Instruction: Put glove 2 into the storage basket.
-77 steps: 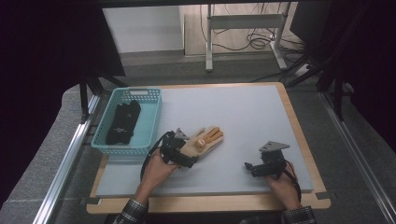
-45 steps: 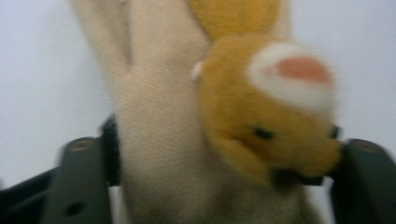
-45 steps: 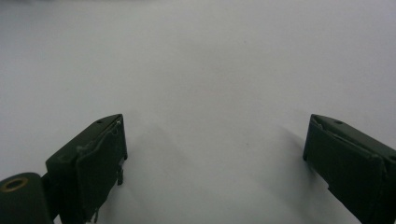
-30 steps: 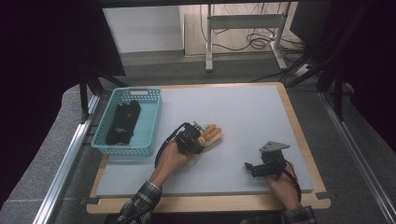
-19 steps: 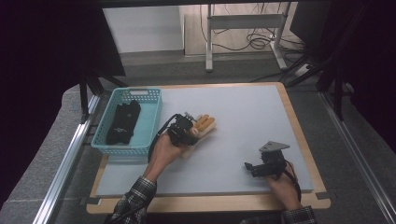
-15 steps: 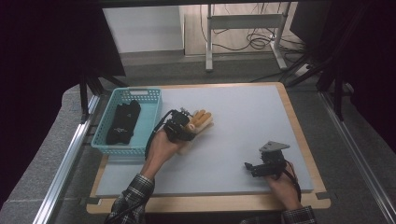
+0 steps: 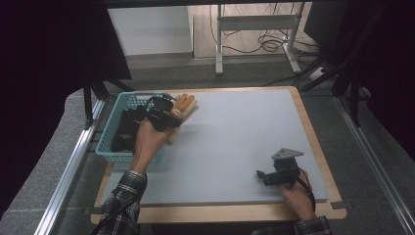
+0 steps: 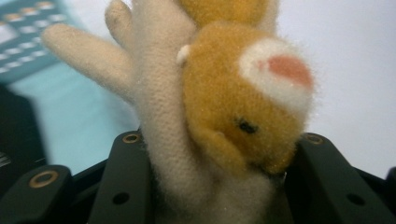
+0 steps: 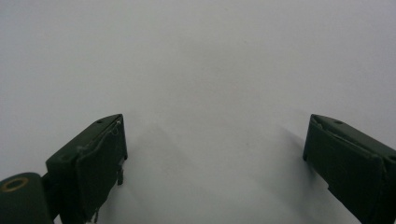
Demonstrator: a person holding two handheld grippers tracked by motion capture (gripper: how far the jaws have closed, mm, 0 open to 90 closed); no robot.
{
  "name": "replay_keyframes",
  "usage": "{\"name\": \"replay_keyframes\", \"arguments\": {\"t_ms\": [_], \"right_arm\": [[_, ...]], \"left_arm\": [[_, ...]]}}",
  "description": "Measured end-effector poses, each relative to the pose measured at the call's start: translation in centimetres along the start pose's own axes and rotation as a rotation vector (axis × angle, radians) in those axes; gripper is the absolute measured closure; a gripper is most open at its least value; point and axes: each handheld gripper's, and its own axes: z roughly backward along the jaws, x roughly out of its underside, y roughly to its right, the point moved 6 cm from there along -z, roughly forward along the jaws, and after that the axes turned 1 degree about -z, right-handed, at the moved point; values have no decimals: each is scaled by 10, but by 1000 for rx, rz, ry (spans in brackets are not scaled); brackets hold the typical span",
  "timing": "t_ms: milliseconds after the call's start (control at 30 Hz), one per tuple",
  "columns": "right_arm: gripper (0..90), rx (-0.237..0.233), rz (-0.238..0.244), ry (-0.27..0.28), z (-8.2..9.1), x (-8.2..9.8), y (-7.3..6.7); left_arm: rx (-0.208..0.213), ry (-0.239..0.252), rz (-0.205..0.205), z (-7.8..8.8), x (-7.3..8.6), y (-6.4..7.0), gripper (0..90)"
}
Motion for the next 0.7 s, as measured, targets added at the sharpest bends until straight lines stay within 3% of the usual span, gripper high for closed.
{"name": "replay_keyframes", "arguments": {"t_ms": [200,333,467,700], "right_arm": [[59,1,0,0,0,0,0],[59,0,0,1,0,0,0],[59,0,2,0,0,0,0],[59,0,2,0,0,0,0]], "left_arm": [[-89,-6,98,11,5,-43,565],[-131,-29,138,9,12,-63,564],[-159,-66,176,-4,21,-82,563],[-175,-138,199,-37,30,-95,558]]}}
